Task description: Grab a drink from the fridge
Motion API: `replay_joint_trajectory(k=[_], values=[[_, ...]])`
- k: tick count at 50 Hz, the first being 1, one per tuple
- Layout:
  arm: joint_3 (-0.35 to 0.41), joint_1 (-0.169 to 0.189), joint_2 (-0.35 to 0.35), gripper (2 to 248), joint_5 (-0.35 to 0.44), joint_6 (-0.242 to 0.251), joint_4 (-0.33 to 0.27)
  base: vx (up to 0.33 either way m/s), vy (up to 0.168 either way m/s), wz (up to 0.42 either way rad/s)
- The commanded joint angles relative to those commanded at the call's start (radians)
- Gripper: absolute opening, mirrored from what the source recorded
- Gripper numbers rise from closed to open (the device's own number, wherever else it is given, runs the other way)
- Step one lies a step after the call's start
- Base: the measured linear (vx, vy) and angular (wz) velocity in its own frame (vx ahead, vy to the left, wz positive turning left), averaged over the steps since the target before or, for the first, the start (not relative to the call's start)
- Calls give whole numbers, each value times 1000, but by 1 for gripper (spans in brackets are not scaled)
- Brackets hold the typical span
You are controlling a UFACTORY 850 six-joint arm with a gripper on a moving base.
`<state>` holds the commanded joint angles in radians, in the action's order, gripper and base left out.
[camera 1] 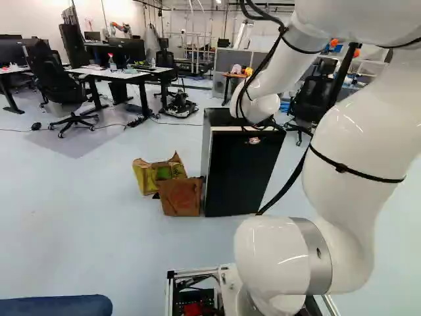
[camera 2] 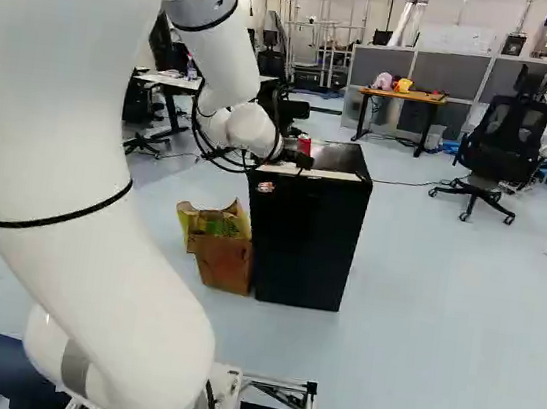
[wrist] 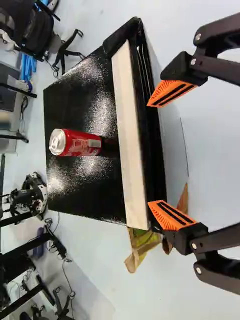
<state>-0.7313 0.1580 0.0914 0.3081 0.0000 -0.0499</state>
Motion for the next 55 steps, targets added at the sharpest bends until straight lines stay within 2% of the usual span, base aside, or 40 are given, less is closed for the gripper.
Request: replay_joint_trajectory(k=[41, 55], values=[[-60, 6, 55, 247, 186, 0, 0, 0, 0, 0], [-80, 8, 96, 247, 233, 0, 0, 0, 0, 0]])
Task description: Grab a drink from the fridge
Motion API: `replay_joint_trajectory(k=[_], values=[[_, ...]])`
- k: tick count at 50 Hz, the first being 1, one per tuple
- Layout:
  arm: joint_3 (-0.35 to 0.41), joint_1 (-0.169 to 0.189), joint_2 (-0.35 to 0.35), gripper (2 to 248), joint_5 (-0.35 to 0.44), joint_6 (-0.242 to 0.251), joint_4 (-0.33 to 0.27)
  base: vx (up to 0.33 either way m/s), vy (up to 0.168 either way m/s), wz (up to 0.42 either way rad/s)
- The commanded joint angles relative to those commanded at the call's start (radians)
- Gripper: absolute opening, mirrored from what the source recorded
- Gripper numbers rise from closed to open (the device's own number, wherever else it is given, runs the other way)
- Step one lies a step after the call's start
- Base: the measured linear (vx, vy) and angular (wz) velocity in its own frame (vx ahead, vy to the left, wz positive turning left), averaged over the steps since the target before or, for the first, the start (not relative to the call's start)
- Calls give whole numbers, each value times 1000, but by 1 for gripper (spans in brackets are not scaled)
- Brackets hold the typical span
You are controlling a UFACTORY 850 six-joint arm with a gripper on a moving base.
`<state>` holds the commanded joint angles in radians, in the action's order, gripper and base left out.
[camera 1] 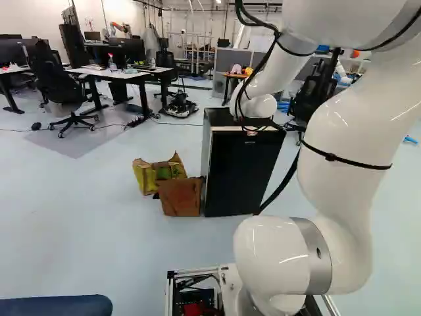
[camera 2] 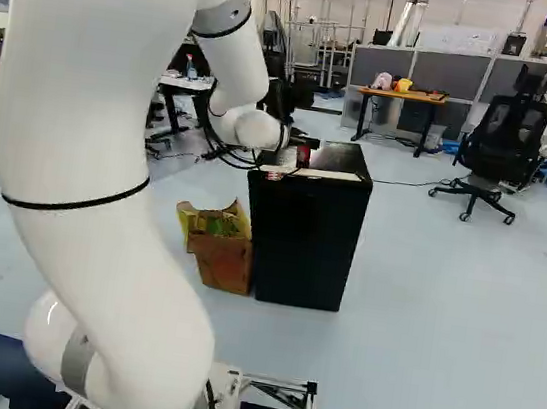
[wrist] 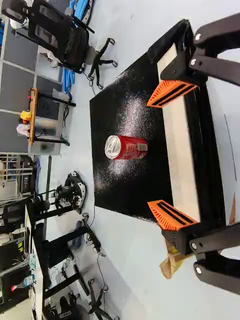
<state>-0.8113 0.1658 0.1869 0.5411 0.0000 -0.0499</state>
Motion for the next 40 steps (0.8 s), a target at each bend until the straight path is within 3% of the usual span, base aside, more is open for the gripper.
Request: replay_joint_trajectory(k=[40], values=[[-63, 5, 137, 247, 135, 0, 0, 0, 0, 0]])
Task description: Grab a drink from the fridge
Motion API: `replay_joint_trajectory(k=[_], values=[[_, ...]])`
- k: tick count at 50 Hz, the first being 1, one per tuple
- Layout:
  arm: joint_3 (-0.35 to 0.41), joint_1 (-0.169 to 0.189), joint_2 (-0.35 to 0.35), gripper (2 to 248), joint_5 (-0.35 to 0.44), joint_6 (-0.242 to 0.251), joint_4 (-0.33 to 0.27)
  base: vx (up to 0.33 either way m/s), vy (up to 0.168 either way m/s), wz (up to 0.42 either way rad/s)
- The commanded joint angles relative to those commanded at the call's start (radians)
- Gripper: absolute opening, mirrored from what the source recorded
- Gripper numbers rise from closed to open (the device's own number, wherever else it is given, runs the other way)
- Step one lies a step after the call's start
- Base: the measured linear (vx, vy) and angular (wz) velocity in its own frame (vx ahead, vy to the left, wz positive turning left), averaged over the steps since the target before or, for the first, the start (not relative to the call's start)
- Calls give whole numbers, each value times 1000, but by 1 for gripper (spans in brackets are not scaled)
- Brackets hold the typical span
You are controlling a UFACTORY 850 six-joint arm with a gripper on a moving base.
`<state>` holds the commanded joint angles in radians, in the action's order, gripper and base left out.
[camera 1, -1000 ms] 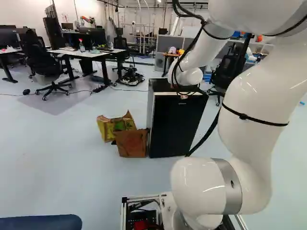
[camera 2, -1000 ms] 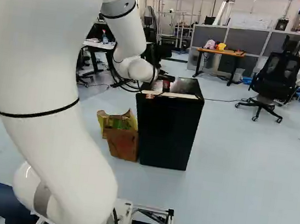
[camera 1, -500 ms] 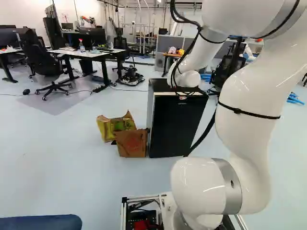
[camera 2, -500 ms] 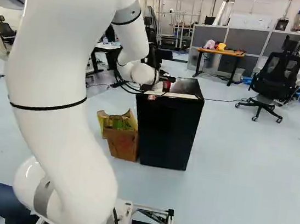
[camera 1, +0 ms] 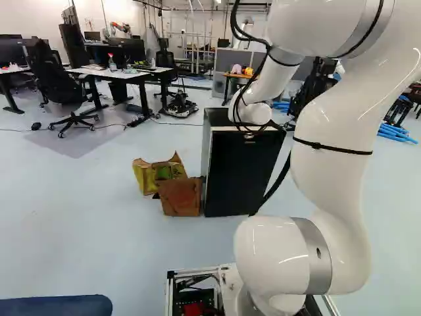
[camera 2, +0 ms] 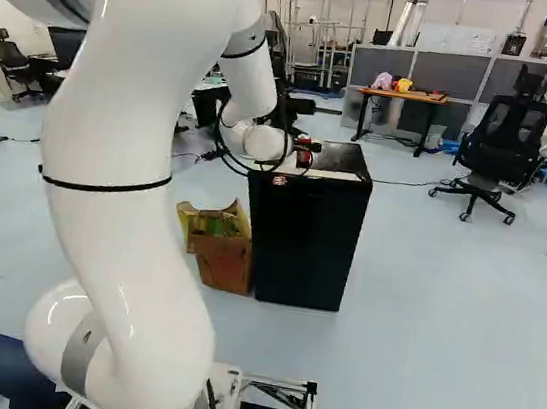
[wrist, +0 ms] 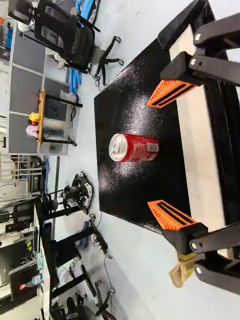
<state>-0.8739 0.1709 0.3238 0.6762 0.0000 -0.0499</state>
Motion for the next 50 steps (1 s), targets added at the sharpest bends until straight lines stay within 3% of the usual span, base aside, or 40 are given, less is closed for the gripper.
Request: replay_joint_trajectory(k=[50], values=[[-96, 7, 170, 247, 188, 0, 0, 0, 0, 0]])
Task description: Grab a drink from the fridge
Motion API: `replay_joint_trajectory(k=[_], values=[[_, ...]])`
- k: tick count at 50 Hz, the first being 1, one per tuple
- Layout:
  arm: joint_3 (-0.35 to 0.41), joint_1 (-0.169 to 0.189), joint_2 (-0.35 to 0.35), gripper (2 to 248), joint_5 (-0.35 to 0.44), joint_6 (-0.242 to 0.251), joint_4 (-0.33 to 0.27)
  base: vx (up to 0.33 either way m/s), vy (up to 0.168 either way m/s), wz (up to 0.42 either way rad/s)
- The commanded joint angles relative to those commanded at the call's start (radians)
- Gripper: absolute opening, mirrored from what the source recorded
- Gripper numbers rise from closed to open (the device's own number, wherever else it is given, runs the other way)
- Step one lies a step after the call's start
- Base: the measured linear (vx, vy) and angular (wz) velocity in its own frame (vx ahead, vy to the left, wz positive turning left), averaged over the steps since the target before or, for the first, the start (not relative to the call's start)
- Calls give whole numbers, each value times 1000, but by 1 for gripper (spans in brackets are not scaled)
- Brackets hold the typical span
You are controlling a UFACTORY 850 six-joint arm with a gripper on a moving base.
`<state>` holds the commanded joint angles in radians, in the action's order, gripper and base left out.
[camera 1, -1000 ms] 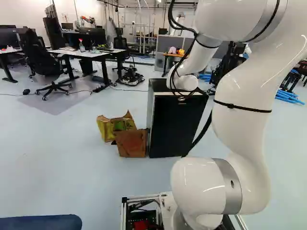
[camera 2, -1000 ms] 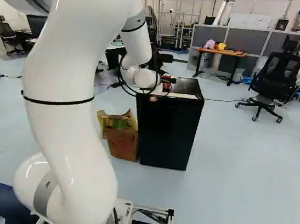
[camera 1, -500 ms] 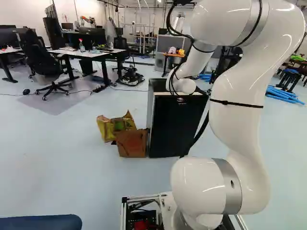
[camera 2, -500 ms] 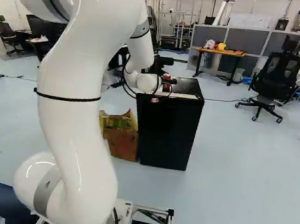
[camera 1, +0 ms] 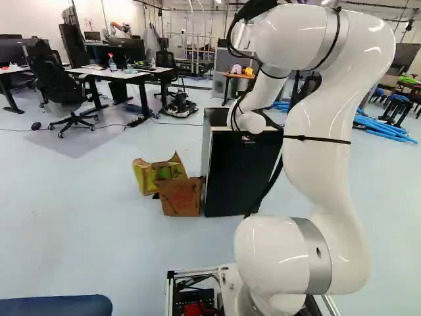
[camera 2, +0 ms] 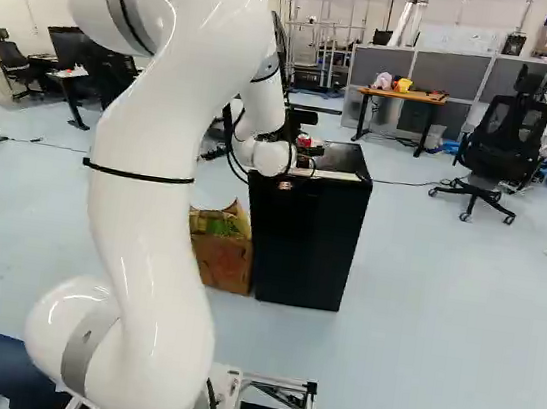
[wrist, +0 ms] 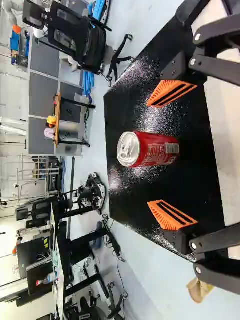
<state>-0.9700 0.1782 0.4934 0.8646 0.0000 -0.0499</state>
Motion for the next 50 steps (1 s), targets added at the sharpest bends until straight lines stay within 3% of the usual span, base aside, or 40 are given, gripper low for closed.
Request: replay_joint_trajectory(k=[15, 50], values=[[-29, 3, 22, 247, 42, 0, 0, 0, 0, 0], [-83, 7, 95, 247, 43, 0, 0, 0, 0, 0]])
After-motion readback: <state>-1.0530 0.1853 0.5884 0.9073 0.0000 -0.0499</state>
